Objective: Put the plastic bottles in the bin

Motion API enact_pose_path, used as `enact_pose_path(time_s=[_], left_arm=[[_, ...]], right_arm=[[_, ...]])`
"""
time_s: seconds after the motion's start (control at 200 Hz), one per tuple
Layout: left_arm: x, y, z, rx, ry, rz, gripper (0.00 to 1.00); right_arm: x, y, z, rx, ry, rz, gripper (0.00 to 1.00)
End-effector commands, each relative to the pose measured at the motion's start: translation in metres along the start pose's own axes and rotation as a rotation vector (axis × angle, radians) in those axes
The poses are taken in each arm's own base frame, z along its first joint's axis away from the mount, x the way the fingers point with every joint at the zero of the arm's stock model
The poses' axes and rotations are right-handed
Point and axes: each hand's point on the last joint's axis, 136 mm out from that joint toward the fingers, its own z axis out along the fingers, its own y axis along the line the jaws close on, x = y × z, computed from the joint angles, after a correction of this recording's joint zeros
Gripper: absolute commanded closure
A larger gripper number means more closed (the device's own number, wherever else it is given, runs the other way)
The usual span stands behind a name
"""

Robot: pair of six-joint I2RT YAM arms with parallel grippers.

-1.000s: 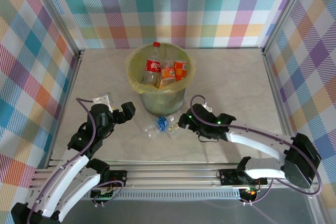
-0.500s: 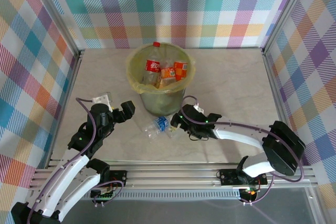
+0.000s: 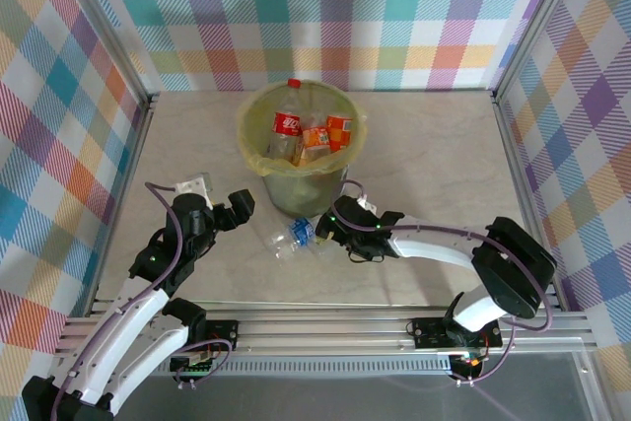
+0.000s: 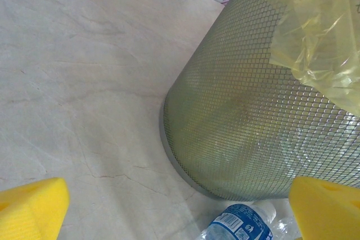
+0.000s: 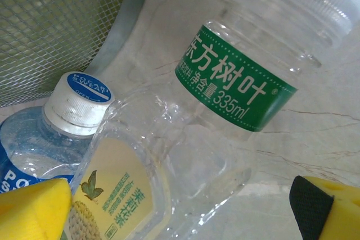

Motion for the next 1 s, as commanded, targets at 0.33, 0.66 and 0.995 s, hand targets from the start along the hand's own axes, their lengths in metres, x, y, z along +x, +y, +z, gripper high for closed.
enact_pose_path(time_s=[0.33, 0.66, 0.995], left_arm=[[-0.002, 0.004, 0.002, -0.015, -0.020, 0.008, 0.00], [-0.002, 0.006, 0.001, -0.025, -0.024, 0.010, 0.00], [-0.003, 0.010, -0.001, -0.041, -0.032, 0.007, 0.00]], right_arm=[[0.014, -0.010, 0.012, 0.055, 0.075, -0.014, 0.03], [0.010, -0.032, 0.006, 0.109, 0.094, -0.026, 0.28], [-0.007, -0.045, -0.011, 0.141, 0.073, -0.073, 0.40]])
